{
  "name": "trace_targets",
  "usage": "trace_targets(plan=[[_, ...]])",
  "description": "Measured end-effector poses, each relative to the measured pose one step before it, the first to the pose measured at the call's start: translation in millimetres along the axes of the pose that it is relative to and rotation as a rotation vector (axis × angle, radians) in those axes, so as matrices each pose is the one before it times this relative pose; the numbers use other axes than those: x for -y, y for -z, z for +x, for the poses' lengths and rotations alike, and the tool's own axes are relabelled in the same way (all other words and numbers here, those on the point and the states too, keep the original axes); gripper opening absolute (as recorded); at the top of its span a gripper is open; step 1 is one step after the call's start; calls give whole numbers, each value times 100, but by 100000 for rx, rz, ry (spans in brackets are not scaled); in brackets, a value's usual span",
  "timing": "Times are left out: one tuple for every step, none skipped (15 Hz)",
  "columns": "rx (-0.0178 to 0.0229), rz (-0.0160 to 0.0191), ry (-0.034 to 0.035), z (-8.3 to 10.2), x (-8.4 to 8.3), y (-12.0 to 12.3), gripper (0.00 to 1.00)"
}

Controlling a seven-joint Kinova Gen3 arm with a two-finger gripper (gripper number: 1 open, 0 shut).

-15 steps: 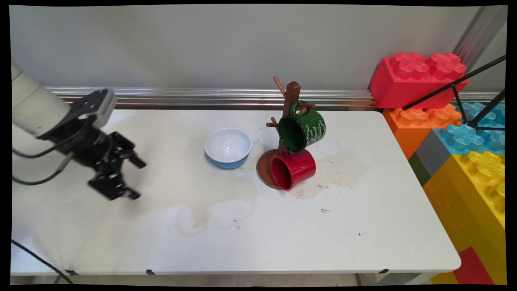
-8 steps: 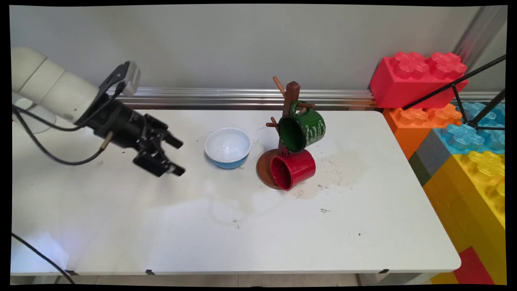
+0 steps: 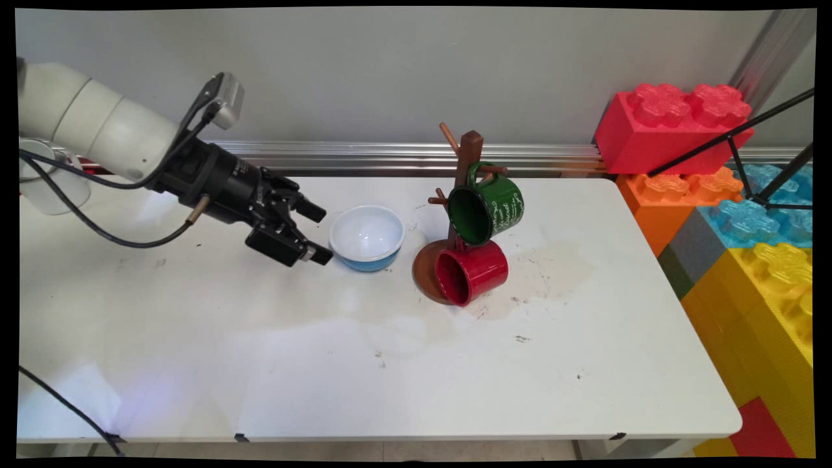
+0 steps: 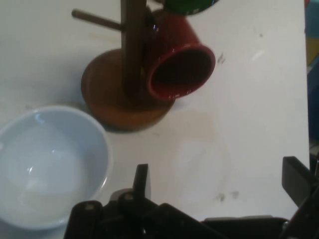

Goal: Pick up the green mug from the rack

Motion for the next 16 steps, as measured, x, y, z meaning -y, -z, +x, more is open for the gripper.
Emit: trace_targets(plan=[[-402, 268, -33, 374, -166, -81, 100], [-397, 364, 120, 456, -210, -108, 100], [-235, 458, 265, 584, -303, -162, 100], [31, 445, 402, 520, -371, -167, 100], [-4, 375, 726, 622, -448, -224, 100], [109, 253, 782, 744, -574, -295, 100], [181, 310, 894, 673, -543, -278, 100], [221, 543, 1048, 795, -614, -326, 100], [238, 732, 1105, 803, -616, -344, 100], [32, 579, 1091, 702, -522, -337, 100], [-183, 565, 1480, 778, -631, -378, 100], [-241, 452, 1670, 729, -663, -383, 100], [-402, 118, 1512, 656, -614, -377, 100], [-538, 190, 1829, 712, -707, -420, 100], [-465, 275, 1867, 649, -705, -420, 100], [-295, 271, 1338, 427, -504, -315, 100]])
